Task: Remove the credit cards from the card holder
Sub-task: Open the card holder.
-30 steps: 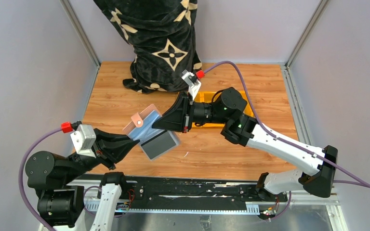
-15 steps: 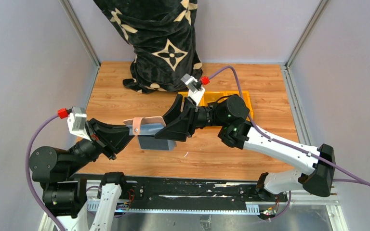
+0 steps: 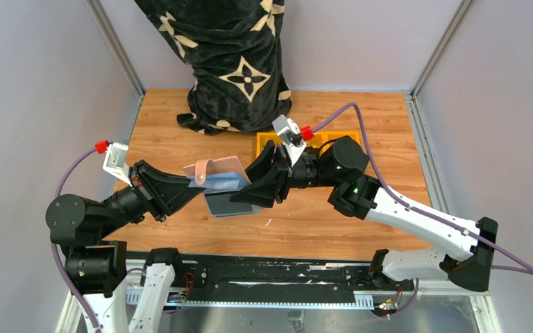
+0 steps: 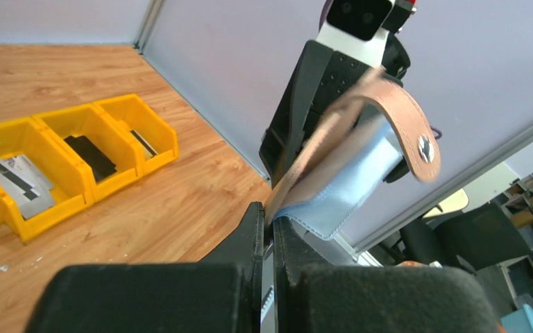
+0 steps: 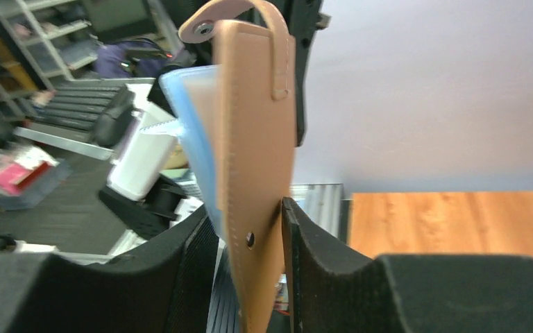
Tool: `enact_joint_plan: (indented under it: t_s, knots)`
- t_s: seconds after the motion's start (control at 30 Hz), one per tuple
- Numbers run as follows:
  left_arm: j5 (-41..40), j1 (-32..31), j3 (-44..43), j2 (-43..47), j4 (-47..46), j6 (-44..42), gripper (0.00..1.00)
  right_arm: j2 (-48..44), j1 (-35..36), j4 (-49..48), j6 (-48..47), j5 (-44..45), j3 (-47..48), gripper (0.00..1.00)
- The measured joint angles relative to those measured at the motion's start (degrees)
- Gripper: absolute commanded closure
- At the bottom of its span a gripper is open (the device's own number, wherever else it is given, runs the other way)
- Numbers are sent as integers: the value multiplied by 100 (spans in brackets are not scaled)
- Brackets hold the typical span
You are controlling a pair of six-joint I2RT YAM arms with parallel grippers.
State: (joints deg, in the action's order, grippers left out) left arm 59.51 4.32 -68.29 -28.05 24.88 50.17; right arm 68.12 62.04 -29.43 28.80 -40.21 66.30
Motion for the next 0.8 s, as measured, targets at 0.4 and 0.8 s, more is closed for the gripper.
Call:
enact_joint_plan:
  t_s: [0.4, 0.8]
  knots:
    - [514, 0, -17, -7, 601, -1047, 100, 649, 20, 2680, -1808, -92, 1987, 85]
    - [975, 0, -122, -83, 1445, -2214, 5, 1606, 225, 5735, -3423, -420, 3847, 100]
